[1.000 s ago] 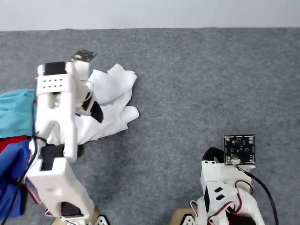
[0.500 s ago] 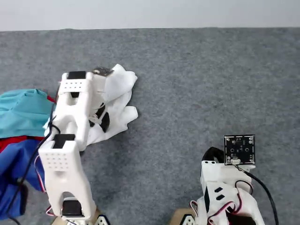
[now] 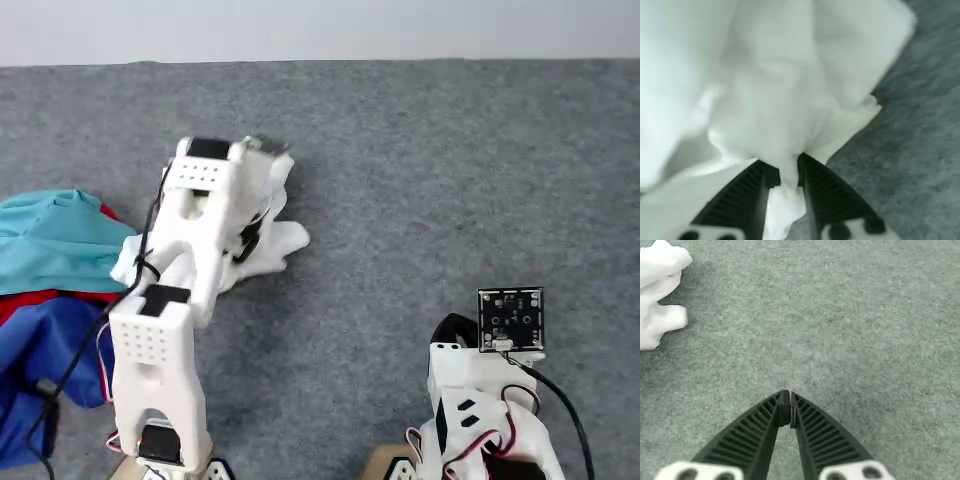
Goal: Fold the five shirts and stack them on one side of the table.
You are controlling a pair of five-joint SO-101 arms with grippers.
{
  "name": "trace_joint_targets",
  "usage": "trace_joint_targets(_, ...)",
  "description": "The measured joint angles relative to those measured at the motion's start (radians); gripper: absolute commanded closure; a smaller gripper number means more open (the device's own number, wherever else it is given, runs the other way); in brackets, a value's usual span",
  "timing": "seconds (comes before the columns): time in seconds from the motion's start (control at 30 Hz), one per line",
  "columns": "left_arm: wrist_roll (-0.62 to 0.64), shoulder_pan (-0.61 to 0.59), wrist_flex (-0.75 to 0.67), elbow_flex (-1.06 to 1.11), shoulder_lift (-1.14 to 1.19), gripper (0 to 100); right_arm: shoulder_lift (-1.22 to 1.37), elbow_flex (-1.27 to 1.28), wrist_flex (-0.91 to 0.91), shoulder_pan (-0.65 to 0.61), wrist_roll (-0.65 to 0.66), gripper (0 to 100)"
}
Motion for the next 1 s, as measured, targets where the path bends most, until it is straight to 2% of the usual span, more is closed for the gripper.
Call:
trace_joint_targets(0.27, 0.158, 0.120, 0.012, -0.226, -0.195, 100, 0.000, 0.000, 0.000, 0.000, 0.000, 99.1)
trace_joint_targets(0.6, 0.172, 0.356, 0.018, -0.367, -0.413, 100, 0.000, 0.000, -0.080, 0.000, 0.000, 99.1)
trace_joint_targets(0.73, 0.172, 0.443, 0.018, -0.382, -0.451, 100, 0.000, 0.000, -0.080, 0.000, 0.000, 99.1)
trace_joint_targets(0.87, 0.176, 0.453, 0.018, -0.376, -0.454, 100, 0.000, 0.000, -0.080, 0.000, 0.000, 99.1)
trace_joint_targets(1.0, 0.180, 0.451, 0.018, -0.255, -0.460, 99, 0.000, 0.000, -0.080, 0.000, 0.000, 99.1)
